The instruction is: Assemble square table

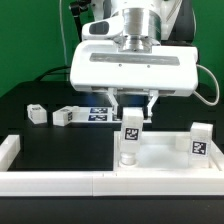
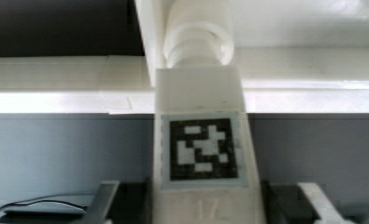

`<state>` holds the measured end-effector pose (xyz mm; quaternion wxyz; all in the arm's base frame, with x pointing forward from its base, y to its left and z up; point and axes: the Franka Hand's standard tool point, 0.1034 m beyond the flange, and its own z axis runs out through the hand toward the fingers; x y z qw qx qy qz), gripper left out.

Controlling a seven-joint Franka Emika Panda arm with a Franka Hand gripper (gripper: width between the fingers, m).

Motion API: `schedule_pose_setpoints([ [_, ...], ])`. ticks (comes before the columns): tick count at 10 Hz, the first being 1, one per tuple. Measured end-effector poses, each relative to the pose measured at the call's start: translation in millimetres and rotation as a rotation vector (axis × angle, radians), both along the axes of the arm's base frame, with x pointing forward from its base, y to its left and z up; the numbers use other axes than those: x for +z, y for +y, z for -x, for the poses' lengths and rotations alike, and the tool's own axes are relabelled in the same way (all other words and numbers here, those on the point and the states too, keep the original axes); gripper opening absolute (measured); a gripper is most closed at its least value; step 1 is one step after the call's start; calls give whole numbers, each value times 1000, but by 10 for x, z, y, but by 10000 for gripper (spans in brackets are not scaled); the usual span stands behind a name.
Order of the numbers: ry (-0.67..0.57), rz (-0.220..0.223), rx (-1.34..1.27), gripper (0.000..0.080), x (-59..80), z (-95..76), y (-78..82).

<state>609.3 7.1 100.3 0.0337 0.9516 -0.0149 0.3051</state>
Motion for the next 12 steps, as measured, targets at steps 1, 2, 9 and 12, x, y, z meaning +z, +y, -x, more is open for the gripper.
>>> schedule_pose_setpoints([
  [1, 3, 2, -1, 290, -22, 3, -5],
  [2, 16, 3, 1, 290, -82, 27, 3],
  [9, 30, 18, 20, 595, -136, 43, 1],
  [12, 32, 27, 31, 646, -140, 44, 0],
])
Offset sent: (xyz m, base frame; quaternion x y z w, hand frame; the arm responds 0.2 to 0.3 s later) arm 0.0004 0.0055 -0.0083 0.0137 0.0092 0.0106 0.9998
